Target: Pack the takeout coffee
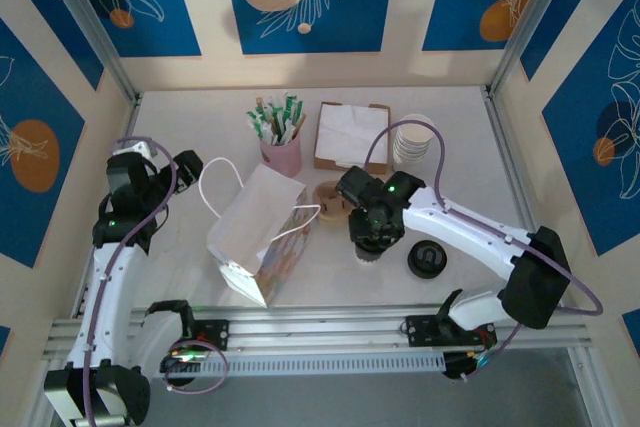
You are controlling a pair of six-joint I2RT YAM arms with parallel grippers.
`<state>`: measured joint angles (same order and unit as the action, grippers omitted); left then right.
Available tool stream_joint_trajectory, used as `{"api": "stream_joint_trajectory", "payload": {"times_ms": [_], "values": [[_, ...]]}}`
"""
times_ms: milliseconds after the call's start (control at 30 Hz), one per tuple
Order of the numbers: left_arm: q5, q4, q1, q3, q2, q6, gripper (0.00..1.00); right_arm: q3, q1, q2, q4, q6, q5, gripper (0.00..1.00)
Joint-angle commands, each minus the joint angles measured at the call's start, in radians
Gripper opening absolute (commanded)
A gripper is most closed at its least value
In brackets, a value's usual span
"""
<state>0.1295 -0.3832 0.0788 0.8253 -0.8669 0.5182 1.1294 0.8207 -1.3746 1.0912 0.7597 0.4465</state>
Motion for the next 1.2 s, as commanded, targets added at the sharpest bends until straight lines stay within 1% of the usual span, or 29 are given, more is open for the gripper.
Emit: {"api": "stream_joint_trajectory", "payload": {"times_ms": [0,200,333,467,700,1167], "values": [[0.015,0.008,0.011,-0.006,0.009,0.006,0.92,-0.041,-0.036,0.023,0.109,0.004,0.056,0.65],[0.018,0.007,0.011,-0.005,0.009,0.007,0.92,-0.074,-0.107,0.08,0.109,0.001,0.069,0.65],[0.016,0.007,0.011,-0.006,0.01,0.007,0.92,-0.106,-0.146,0.119,0.079,-0.006,0.057,0.65],[0.017,0.008,0.011,-0.006,0.011,0.007,0.92,-0.133,-0.164,0.128,0.052,-0.012,0.026,0.66],[0.015,0.008,0.011,-0.006,0.009,0.008,0.92,-0.129,-0.166,0.141,0.045,-0.013,0.024,0.72],[0.018,0.009,0.012,-0.006,0.009,0.007,0.92,-0.077,-0.169,0.181,0.06,-0.038,0.006,0.9]]}}
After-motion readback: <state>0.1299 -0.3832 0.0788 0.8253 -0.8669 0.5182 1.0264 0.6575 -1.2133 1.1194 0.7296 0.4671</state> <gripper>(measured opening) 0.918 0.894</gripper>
